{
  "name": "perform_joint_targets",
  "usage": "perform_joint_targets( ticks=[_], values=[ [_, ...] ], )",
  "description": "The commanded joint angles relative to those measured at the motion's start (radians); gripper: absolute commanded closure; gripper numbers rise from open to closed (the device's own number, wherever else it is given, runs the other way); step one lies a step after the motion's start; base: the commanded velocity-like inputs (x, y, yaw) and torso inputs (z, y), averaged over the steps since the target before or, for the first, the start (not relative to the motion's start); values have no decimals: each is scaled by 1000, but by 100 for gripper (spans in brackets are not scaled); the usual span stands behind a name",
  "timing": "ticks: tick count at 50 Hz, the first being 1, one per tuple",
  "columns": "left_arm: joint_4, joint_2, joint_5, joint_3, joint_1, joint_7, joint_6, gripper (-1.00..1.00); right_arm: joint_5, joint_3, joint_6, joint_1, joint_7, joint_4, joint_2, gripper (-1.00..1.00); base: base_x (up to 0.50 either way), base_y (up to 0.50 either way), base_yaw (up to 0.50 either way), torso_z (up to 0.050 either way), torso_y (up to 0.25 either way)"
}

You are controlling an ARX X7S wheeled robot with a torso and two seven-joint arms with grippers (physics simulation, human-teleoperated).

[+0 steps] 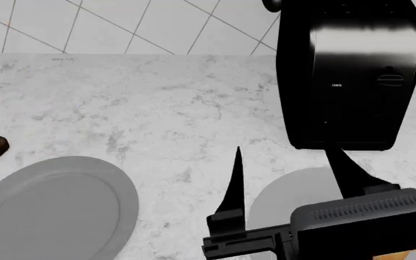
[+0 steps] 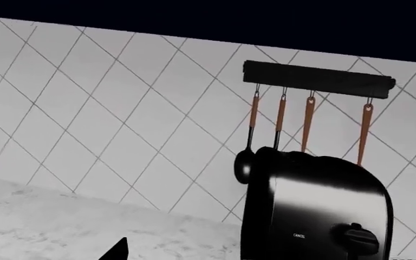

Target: Place all breads on the cutting board.

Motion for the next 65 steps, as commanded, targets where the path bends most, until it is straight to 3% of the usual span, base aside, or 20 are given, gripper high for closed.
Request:
perform_joint_targets(
  ticks=[1, 4, 9, 16, 22, 31, 35, 48, 49, 65],
  values=[
    [136, 28, -19, 2, 29, -40, -4, 100, -4, 124, 192, 26, 79, -172, 86, -100, 0, 0, 0, 0, 0],
    [133, 36, -15, 7, 34, -43, 8, 100, 30, 174, 228, 4, 90, -203, 88, -100, 0, 0, 0, 0, 0],
    [84, 60, 2, 20, 41, -45, 59, 100, 291, 174, 103, -134, 459, -217, 298, -100, 0, 0, 0, 0, 2],
    [-2, 96, 29, 51, 21, -32, 114, 100, 443, 110, -88, -243, 741, -214, 447, -100, 0, 0, 0, 0, 0],
    [-65, 134, 52, 86, -28, -18, 131, 100, 409, 181, -230, -418, 714, -174, 405, -100, 0, 0, 0, 0, 0],
    [-124, 162, 70, 110, -59, -3, 160, 100, 450, 206, -237, -442, 785, -199, 389, -100, 0, 0, 0, 0, 0],
    [-128, 166, 71, 113, -63, 1, 165, 100, 417, 206, -290, -490, 743, -154, 370, -100, 0, 0, 0, 0, 0],
    [-114, 156, 59, 100, -39, -1, 166, 100, 492, 78, -123, -341, 731, -103, 431, -100, 0, 0, 0, 0, 1],
    [-127, 168, 57, 104, -32, 0, 176, 100, 477, 15, -74, -330, 703, -84, 447, -100, 0, 0, 0, 0, 0],
    [-122, 165, 53, 101, -30, 3, 173, 100, 467, 5, -88, -348, 684, -37, 444, -100, 0, 0, 0, 0, 0]
  ],
)
